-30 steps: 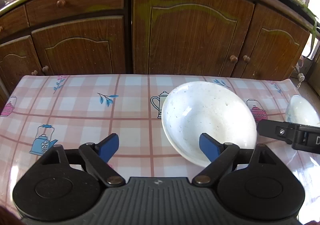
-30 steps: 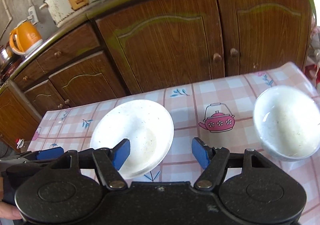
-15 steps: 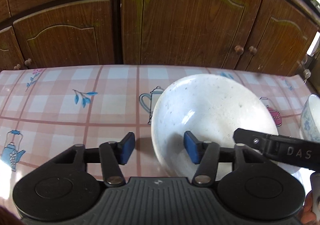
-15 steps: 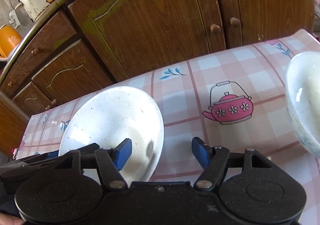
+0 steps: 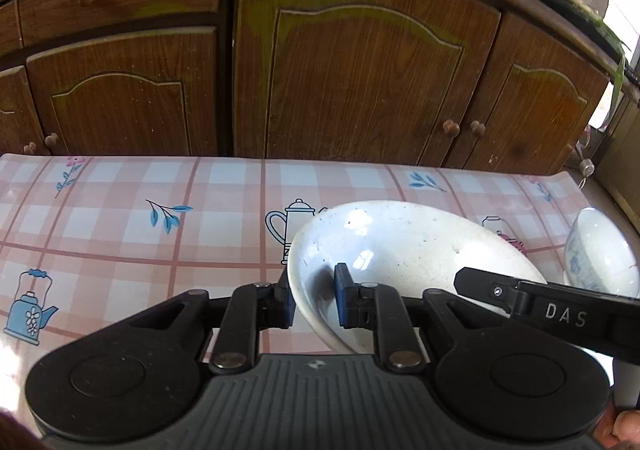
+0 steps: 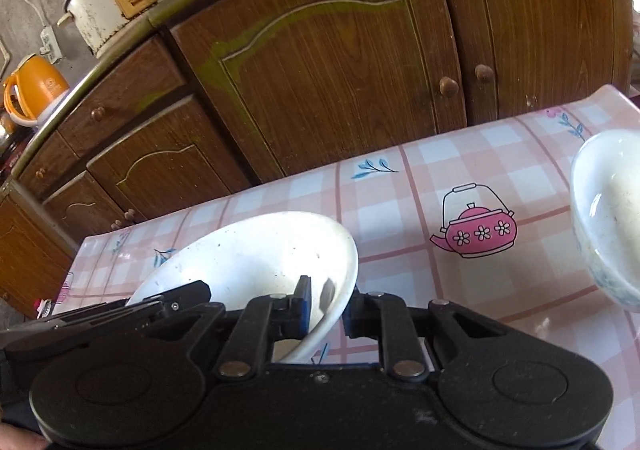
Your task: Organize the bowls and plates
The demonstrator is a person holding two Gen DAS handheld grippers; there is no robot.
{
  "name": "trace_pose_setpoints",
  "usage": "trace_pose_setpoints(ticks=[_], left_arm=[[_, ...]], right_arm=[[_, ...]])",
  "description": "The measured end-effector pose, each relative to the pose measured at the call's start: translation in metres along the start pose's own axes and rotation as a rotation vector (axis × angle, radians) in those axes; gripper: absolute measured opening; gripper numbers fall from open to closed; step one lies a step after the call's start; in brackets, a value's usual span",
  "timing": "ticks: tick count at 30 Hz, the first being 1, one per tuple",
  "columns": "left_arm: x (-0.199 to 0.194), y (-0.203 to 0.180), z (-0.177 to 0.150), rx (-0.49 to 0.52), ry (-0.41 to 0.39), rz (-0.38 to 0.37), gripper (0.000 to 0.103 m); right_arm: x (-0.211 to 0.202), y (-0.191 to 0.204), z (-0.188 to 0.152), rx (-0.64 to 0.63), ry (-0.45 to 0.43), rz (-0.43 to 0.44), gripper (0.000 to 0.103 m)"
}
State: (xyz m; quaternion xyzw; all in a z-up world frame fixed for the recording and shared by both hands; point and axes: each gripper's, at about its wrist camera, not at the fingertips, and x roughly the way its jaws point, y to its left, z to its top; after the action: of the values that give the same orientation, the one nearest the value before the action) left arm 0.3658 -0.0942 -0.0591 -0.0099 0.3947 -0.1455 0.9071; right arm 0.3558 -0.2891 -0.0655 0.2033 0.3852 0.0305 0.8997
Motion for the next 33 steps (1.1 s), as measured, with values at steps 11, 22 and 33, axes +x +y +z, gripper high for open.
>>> trace_pose_setpoints(ticks=[11, 22, 33], left_arm=[[-0.075, -0.007, 0.005, -0.004, -0.084, 0.011, 0.019], [-0.149, -0.023, 0.003, 0.020, -0.174, 0.031, 0.020], [-0.209, -0.030, -0.010, 0.027, -0.242, 0.050, 0.020]], right_arm=[[-0.070, 0.034, -0.003, -0.060, -0.099, 0.011, 0.021], [-0.148, 0.065, -0.012, -0.097, -0.186, 0.035, 0.021], [-0.212, 0.093, -0.026, -0.130, -0.248, 0.048, 0.021]])
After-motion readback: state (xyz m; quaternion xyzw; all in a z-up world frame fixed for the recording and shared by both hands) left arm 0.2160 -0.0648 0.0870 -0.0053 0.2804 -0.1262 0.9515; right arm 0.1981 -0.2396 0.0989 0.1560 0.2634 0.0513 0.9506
